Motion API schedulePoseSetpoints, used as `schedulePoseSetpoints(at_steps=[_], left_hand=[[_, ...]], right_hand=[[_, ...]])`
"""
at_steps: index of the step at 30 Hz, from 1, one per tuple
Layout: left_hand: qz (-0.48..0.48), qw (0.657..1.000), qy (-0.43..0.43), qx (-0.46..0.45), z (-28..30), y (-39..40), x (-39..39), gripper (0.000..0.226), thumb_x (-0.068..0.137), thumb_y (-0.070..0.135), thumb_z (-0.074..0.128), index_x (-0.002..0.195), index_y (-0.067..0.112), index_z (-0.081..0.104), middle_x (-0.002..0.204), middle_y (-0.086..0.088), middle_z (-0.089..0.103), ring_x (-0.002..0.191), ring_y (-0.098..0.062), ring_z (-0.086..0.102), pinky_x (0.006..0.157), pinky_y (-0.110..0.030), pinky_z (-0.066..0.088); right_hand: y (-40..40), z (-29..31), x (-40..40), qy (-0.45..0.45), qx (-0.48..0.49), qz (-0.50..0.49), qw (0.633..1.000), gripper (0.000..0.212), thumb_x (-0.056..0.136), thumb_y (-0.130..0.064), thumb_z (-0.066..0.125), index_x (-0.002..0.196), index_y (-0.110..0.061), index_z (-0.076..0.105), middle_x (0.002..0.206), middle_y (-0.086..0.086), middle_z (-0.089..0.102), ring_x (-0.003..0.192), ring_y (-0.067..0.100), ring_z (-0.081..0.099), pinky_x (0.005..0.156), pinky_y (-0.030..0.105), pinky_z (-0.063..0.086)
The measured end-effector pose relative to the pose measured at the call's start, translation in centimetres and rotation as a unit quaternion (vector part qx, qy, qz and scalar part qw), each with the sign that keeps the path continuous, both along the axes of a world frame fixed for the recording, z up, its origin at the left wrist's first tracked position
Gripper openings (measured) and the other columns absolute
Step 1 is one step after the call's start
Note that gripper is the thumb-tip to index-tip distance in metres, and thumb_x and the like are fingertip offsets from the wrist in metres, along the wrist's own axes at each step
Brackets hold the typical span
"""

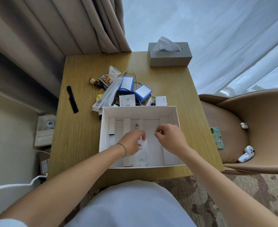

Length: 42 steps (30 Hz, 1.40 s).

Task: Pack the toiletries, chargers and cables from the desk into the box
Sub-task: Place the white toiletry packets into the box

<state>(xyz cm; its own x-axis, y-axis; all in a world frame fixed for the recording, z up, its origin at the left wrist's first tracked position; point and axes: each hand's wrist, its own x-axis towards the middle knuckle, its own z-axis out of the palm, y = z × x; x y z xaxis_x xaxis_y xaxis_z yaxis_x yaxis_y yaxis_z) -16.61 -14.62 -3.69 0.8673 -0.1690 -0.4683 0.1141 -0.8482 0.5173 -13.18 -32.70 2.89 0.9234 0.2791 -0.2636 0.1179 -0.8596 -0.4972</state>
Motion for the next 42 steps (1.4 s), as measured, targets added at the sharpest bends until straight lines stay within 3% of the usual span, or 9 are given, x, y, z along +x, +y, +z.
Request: schedulePoseSetpoints(at_steps=[6,10,15,20,24,27,31,35,42], left_hand=[[-0.148,0.979,-0.088,0.109,-1.0,-0.2,-0.6,0.069,0.084,-0.001,0.065,0.142,0.028,0.041,0.122,-0.003,0.063,0.112,-0.025,0.054,0.090,-0.034,0.044],[-0.164,0.964,-0.139,0.159,-1.6,-0.3,-1.2,0.072,0.082,0.004,0.070,0.143,0.026,0.041,0.130,-0.004,0.056,0.120,-0.026,0.048,0.101,-0.038,0.040],[-0.060,0.974,-0.199,0.087,0.9,-0.1,-1.4,0.044,0.091,0.018,0.064,0.134,0.027,0.056,0.124,0.002,0.064,0.115,-0.020,0.056,0.100,-0.032,0.045],[0.043,0.950,-0.310,-0.010,6.4,1.0,-0.5,0.025,0.090,0.017,0.063,0.113,0.025,0.070,0.106,0.006,0.070,0.098,-0.013,0.063,0.085,-0.025,0.054],[0.115,0.932,-0.343,-0.010,9.5,2.9,1.9,0.023,0.088,0.010,0.063,0.107,0.020,0.072,0.100,0.004,0.068,0.097,-0.016,0.062,0.083,-0.030,0.051],[0.156,0.928,-0.339,0.015,10.4,5.2,3.8,0.022,0.091,0.013,0.061,0.110,0.021,0.071,0.100,0.006,0.068,0.096,-0.013,0.061,0.077,-0.026,0.051],[0.188,0.930,-0.312,0.060,10.0,9.0,6.4,0.021,0.093,0.017,0.057,0.110,0.026,0.067,0.099,0.010,0.065,0.085,-0.008,0.055,0.058,-0.008,0.031],[0.205,0.945,-0.241,0.080,8.5,12.6,9.2,0.026,0.094,0.020,0.052,0.115,0.029,0.064,0.101,0.009,0.064,0.081,-0.006,0.051,0.054,-0.014,0.032],[0.273,0.957,-0.096,0.035,4.1,16.4,13.6,0.030,0.093,0.018,0.053,0.121,0.028,0.059,0.116,0.004,0.059,0.085,-0.008,0.057,0.064,-0.023,0.049]], right_hand=[[-0.2,0.1,0.0,0.002,0.012,0.002,1.000,0.017,0.094,-0.024,0.057,0.090,-0.020,0.073,0.074,-0.011,0.065,0.060,0.005,0.057,0.049,0.020,0.036],[0.1,0.3,0.5,0.009,0.015,0.002,1.000,0.017,0.094,-0.025,0.057,0.090,-0.021,0.073,0.074,-0.012,0.066,0.059,0.004,0.057,0.049,0.020,0.038],[0.9,1.7,2.4,-0.002,0.039,0.000,0.999,0.016,0.090,-0.025,0.058,0.083,-0.023,0.072,0.068,-0.010,0.067,0.061,0.011,0.061,0.054,0.028,0.050],[2.0,3.4,5.1,-0.026,0.073,-0.006,0.997,0.012,0.085,-0.026,0.060,0.079,-0.024,0.070,0.065,-0.010,0.067,0.064,0.013,0.062,0.058,0.030,0.048],[4.4,4.3,7.6,-0.029,0.071,0.018,0.997,0.012,0.085,-0.027,0.059,0.082,-0.027,0.070,0.064,-0.011,0.062,0.067,0.013,0.058,0.054,0.027,0.039],[6.9,4.9,9.5,-0.019,0.082,0.032,0.996,0.015,0.086,-0.023,0.057,0.081,-0.024,0.071,0.067,-0.007,0.064,0.070,0.019,0.061,0.057,0.029,0.043],[10.3,5.5,11.9,-0.013,0.087,0.043,0.995,0.016,0.087,-0.023,0.055,0.083,-0.025,0.071,0.065,-0.006,0.064,0.067,0.019,0.061,0.061,0.033,0.051],[13.2,5.7,14.0,-0.004,0.066,0.038,0.997,0.019,0.091,-0.026,0.052,0.093,-0.026,0.071,0.081,-0.004,0.070,0.069,0.015,0.063,0.060,0.030,0.051],[16.1,4.6,16.1,0.021,0.044,0.024,0.998,0.023,0.091,-0.022,0.052,0.098,-0.024,0.074,0.092,-0.003,0.072,0.078,0.014,0.065,0.071,0.036,0.058]])
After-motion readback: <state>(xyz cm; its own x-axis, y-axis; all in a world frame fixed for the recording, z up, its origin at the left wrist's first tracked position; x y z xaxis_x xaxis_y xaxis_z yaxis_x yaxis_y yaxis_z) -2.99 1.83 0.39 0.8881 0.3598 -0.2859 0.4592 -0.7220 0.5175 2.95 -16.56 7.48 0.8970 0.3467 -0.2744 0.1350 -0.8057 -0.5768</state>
